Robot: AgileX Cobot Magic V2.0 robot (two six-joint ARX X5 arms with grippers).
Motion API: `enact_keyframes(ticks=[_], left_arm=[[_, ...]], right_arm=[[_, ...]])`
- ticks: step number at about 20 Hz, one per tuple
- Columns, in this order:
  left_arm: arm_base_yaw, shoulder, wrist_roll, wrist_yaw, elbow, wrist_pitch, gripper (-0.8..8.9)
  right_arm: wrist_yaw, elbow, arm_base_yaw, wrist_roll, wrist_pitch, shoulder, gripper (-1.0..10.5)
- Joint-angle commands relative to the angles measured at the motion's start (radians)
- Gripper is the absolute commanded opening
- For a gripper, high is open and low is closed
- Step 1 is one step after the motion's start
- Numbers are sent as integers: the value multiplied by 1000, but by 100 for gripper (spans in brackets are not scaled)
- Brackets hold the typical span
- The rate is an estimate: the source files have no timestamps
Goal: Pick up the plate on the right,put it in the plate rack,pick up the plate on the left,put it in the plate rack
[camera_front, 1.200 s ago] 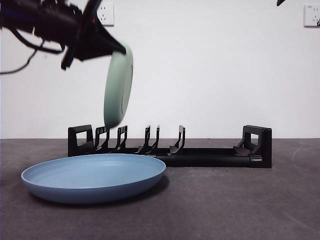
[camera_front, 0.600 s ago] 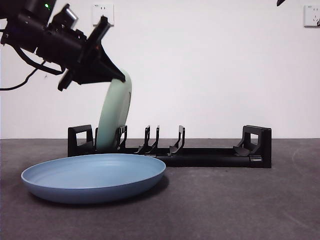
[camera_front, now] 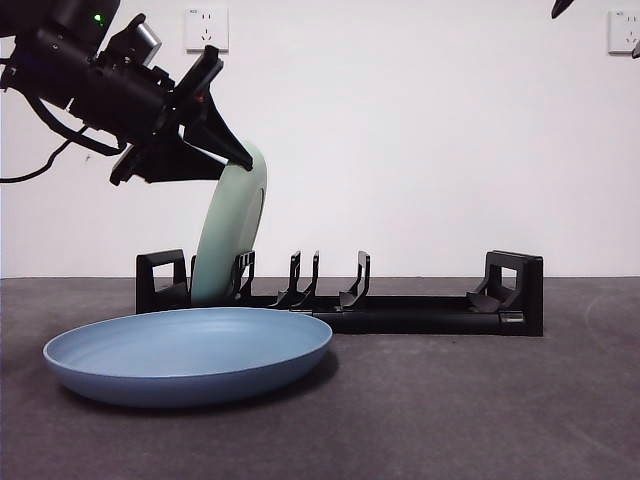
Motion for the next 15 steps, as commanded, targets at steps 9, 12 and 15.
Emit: enact_keyframes(ticks=[9, 12, 15], left_arm=[[-15, -167, 112, 89, -5, -10, 292], [-35, -271, 195, 80, -5, -47, 292], [-69, -387, 340, -7, -5, -140, 292]], right_arm=[[-209, 2, 27, 12, -19, 68, 437], [-242, 2, 71, 11, -44, 116, 437], [-241, 2, 139, 10, -78, 180, 437]])
